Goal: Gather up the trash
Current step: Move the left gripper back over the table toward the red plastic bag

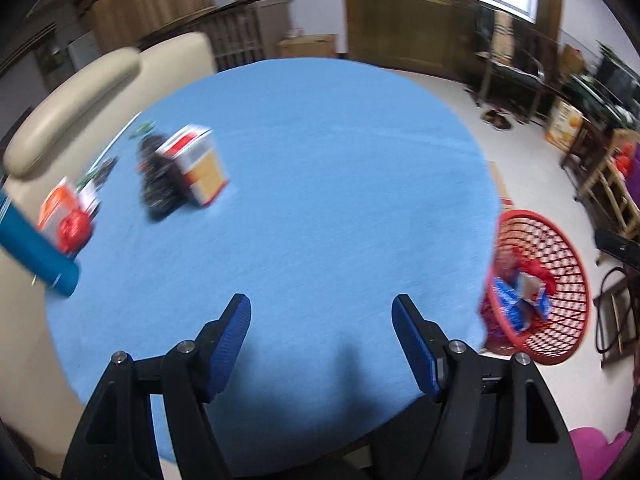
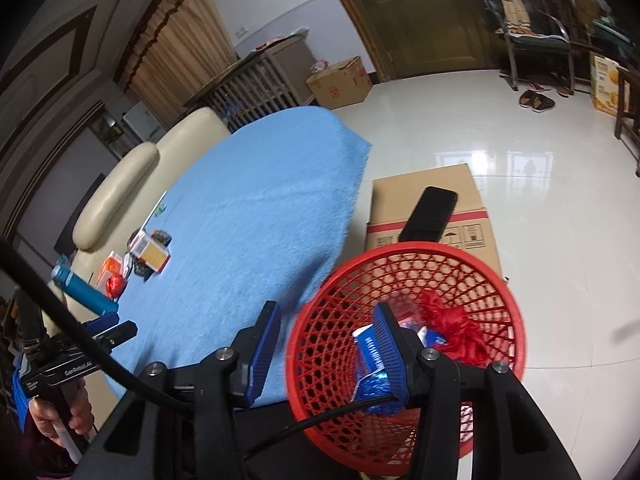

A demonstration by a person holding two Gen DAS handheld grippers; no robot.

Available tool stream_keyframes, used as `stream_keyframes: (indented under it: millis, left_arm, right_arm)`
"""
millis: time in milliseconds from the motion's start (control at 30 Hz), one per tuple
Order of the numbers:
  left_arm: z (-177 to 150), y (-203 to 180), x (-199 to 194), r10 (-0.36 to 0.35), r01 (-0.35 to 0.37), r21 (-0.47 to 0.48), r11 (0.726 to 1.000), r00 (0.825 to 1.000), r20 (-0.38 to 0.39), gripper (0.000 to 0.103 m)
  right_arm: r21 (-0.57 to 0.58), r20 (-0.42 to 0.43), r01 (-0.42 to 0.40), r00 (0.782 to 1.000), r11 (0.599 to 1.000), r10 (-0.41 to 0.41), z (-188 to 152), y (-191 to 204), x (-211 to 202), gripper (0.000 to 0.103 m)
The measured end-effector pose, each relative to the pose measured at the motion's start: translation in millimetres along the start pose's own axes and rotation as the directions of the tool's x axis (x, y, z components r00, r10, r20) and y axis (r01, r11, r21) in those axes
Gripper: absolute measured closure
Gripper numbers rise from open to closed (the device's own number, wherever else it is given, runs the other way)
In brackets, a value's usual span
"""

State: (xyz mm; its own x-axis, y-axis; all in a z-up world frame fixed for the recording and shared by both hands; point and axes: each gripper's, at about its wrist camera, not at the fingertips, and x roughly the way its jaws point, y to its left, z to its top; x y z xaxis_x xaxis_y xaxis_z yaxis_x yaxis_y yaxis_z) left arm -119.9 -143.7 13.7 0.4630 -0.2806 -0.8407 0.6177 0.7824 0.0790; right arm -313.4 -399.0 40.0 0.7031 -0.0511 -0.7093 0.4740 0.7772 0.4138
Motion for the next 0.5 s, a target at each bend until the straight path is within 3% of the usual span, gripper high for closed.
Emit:
stream_keyframes:
  millis: [233,500]
  left_arm:
    - [-25.9,68.4,2.2,0.078,-0.081,-0.142,0.987,0.997,-0.027,0.029]
    - [-40.2,137.0,12.0,0.178,-0.191,-0.273,0.943,0.981,-0.073,0.029]
  right_arm:
    - [-0.054,-0.049,-0.015,0.999,0.998,0.013,-5.7,29.2,17.7,0.051]
    - [-0.100,-0.115,-0.028,0.993,0.995,0.017,-16.0,55.2,44.5,0.051]
